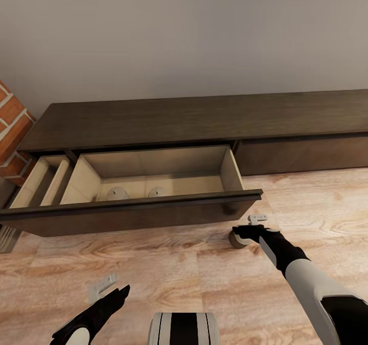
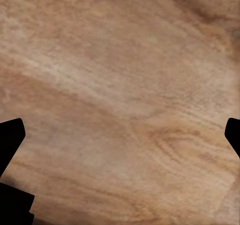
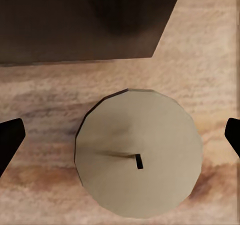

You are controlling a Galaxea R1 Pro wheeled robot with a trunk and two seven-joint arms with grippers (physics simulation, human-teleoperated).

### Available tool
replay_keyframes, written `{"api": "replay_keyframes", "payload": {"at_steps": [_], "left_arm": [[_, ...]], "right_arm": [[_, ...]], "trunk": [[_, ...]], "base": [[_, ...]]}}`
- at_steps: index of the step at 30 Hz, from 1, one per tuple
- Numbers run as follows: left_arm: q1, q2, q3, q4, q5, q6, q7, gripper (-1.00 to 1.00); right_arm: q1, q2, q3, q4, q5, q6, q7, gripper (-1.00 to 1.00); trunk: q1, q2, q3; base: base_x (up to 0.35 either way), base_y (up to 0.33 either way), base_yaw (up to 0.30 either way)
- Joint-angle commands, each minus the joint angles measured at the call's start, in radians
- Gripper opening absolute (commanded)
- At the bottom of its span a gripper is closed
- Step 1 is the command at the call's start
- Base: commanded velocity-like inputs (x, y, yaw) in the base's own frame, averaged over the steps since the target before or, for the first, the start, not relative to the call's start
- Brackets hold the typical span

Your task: Place each of the two pumpkins and all three candles from the living room inside a cabinet in the living room (use any cabinet), then make sure every cabinet is closed, and position the cauldron so it is next to a table in the living room.

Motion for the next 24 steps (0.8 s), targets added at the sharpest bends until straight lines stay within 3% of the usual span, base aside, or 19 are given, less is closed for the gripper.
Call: {"api": "replay_keyframes", "payload": {"at_steps": [1,15,24], "left_arm": [[0.000,0.000,0.000,0.000,0.000,0.000,0.000,1.00],[0.000,0.000,-0.001,-0.001,0.000,0.001,0.006,1.00],[0.000,0.000,-0.001,0.000,0.000,0.002,0.006,1.00]], "right_arm": [[-0.001,0.000,0.000,0.001,0.000,0.000,-0.002,1.00],[-0.004,-0.001,-0.001,0.008,0.000,0.000,-0.012,1.00],[-0.020,-0.001,-0.002,0.007,0.000,0.001,-0.013,1.00]], "trunk": [[0.000,0.000,0.000],[0.000,0.000,0.000],[0.004,-0.002,-0.035]], "base": [[0.000,0.000,0.000],[0.000,0.000,0.000],[0.000,0.000,0.000]]}}
